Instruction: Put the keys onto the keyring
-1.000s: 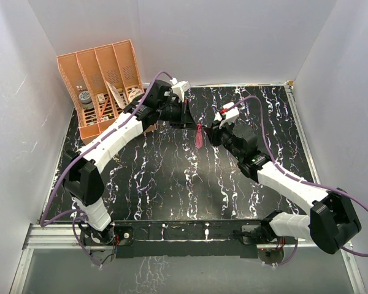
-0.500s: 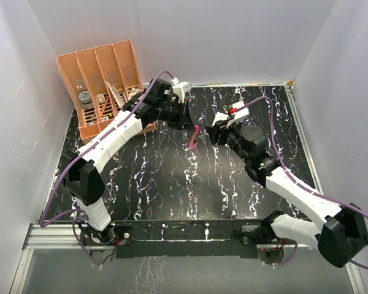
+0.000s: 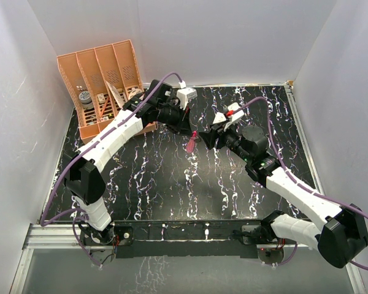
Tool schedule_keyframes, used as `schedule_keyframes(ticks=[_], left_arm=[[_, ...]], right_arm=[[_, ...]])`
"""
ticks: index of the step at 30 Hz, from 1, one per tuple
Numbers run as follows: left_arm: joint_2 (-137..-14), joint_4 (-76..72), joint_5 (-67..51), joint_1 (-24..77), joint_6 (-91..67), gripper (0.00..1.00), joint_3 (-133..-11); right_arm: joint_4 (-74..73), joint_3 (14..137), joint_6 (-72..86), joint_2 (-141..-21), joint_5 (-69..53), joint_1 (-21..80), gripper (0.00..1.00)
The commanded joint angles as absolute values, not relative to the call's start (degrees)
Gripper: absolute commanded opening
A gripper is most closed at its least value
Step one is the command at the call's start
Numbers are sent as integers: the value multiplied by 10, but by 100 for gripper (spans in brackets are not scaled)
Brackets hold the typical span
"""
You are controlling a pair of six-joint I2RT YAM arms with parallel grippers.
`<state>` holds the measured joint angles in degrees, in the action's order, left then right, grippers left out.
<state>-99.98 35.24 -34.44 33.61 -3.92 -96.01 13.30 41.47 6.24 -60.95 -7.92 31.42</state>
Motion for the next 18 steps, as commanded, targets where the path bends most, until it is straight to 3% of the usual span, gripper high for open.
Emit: schedule_keyframes(ticks=[1,18], left_arm=[[-972,373,-385,339,71,0,-958],[-963,405,-444,339,200,0,-969]], right_arm=[[138,437,51,-601,-115,309,51],[137,447,38,-648,-206,309,39]])
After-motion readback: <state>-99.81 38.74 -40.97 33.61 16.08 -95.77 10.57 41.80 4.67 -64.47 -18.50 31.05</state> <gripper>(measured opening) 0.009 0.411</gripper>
